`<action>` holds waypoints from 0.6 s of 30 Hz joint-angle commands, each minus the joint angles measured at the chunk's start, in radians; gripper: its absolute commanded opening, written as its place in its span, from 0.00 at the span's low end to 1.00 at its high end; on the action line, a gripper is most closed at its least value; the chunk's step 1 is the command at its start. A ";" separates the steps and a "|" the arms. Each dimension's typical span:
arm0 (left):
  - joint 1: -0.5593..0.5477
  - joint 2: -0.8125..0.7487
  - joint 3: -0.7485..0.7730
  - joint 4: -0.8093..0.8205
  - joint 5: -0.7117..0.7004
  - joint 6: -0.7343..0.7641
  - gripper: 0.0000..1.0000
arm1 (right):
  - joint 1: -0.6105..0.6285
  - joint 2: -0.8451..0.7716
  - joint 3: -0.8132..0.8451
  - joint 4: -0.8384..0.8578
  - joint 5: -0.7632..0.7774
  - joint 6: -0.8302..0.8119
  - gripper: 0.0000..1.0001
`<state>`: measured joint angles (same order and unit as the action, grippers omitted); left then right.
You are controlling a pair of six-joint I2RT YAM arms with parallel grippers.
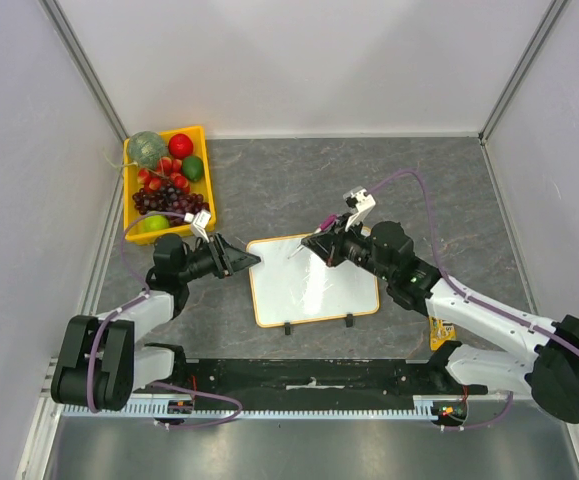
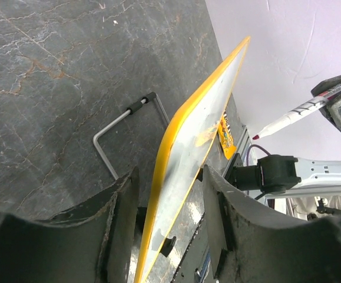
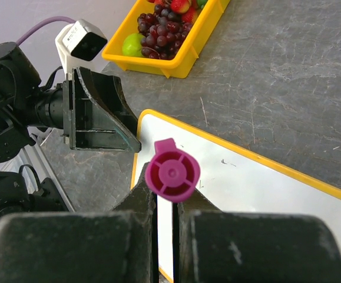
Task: Write a sentence on the whiteboard
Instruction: Hold the whiteboard at the center of the board.
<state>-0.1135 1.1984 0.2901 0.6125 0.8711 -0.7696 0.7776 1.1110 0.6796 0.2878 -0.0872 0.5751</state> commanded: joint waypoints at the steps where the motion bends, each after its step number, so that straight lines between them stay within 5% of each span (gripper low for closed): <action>1: -0.008 0.026 -0.008 0.105 0.034 -0.014 0.50 | 0.025 0.023 0.047 0.056 0.070 -0.024 0.00; 9: -0.043 0.064 -0.028 0.142 0.040 -0.002 0.45 | 0.045 0.059 0.075 0.071 0.081 -0.035 0.00; 18: -0.052 0.059 -0.025 0.105 0.031 0.019 0.10 | 0.080 0.085 0.092 0.071 0.132 -0.063 0.00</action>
<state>-0.1608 1.2583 0.2661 0.6994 0.9031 -0.7692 0.8406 1.1950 0.7258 0.3168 -0.0074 0.5457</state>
